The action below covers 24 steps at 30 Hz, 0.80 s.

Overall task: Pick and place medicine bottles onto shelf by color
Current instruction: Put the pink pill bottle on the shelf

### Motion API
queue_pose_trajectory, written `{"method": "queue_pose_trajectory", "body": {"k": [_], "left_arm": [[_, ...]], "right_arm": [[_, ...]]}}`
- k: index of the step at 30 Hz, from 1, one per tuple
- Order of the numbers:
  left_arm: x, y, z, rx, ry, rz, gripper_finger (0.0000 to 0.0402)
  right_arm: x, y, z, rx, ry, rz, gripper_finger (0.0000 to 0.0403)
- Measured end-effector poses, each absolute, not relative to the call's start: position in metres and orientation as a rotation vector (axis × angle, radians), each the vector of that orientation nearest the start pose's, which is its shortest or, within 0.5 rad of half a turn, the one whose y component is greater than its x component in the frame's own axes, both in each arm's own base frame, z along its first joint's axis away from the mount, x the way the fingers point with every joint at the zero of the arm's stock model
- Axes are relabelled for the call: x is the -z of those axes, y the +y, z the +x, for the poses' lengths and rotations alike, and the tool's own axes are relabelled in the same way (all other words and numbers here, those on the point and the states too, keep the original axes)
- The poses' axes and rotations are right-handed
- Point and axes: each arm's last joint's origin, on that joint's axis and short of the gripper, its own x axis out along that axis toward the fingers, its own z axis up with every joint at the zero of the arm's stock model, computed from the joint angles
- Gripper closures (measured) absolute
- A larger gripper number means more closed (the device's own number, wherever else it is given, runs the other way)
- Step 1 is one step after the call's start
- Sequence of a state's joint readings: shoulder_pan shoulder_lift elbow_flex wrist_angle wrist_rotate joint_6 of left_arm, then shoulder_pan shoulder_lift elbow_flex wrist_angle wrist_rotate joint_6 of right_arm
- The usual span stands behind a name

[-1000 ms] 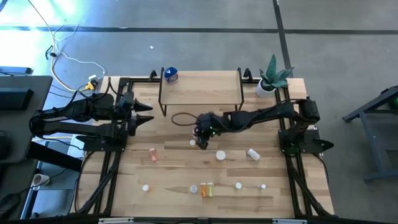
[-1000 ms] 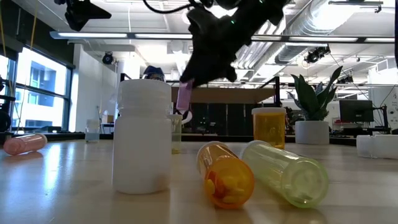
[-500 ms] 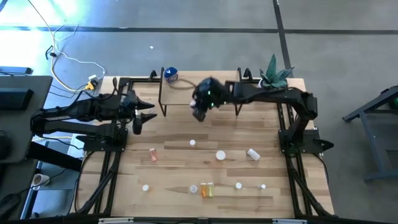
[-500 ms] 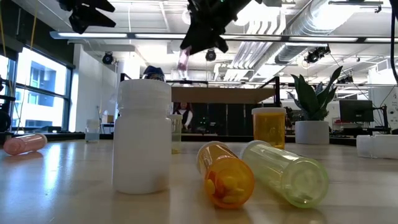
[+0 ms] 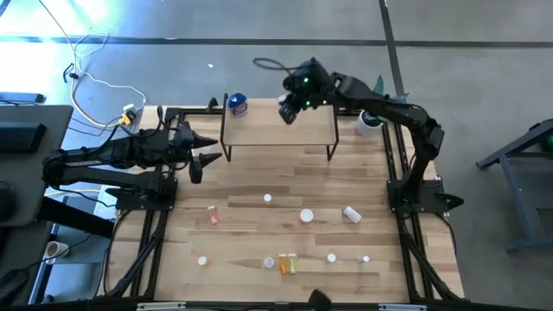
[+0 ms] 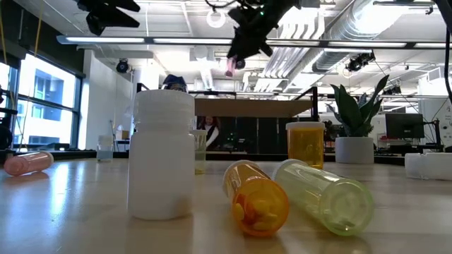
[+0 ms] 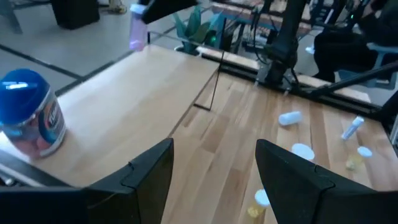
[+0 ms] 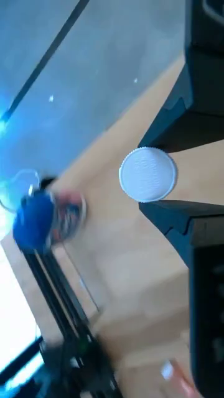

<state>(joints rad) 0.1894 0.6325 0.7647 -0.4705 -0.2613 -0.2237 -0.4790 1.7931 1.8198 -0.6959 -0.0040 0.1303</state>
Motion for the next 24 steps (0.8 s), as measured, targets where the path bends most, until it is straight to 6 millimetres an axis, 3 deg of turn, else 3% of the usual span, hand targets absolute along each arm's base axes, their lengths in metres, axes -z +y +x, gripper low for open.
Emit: {"method": "queue_pose_trajectory", "body": {"k": [9,19,24], "left_arm": [[-0.32,0.041,0.125,-0.674,0.264,-0.186,0.0186],[-0.319,0.06,0.116,-0.827,0.268,-0.215,0.0186],[-0.319,0.069,0.111,-0.904,0.265,-0.226,0.0186]], "right_arm": [[-0.349,-0.221,0.336,0.59,0.711,0.338,0.0302],[-0.318,-0.228,0.349,0.556,0.837,0.33,0.0302],[-0.316,-0.228,0.349,0.56,0.841,0.317,0.0302]]}}
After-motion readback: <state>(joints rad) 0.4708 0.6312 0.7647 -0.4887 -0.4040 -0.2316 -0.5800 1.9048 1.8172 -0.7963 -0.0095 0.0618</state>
